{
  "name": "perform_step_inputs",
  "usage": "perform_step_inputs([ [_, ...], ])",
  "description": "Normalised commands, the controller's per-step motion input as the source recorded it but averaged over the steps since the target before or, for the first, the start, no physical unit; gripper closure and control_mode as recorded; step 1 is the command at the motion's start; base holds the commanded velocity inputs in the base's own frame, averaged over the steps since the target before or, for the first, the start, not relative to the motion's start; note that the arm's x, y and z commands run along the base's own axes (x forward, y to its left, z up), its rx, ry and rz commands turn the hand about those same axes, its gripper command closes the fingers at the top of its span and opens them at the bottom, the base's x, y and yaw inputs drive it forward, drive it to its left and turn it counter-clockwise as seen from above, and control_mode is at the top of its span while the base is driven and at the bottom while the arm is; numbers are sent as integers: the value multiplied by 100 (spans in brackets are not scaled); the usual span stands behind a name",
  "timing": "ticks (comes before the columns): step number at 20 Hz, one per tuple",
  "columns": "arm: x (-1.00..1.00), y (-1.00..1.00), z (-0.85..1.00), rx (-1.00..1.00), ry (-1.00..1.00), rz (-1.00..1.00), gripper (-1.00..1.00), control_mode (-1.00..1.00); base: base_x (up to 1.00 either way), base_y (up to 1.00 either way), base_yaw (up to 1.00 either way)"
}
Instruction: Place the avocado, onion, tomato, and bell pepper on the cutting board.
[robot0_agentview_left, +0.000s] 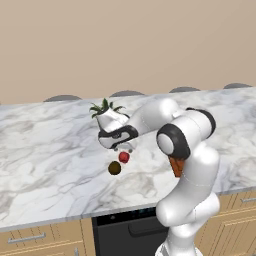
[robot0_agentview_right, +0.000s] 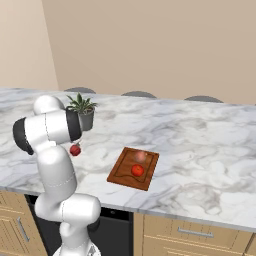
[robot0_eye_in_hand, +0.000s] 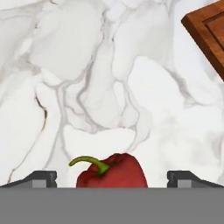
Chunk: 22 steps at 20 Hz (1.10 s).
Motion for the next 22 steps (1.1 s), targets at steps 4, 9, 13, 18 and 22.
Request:
perform_step_inputs([
  [4,-15,3,0,3,-2,4,-100,-100,0,0,0],
  [9,-7,14,0,1,0,4,-100,-100,0,0,0],
  [13,-11,0,0,0,-2,4,-100,-100,0,0,0],
  [18,-12,0,-4,0,0,4,-100,-100,0,0,0],
  [22,-16,-3,-12,0,0,4,-100,-100,0,0,0],
])
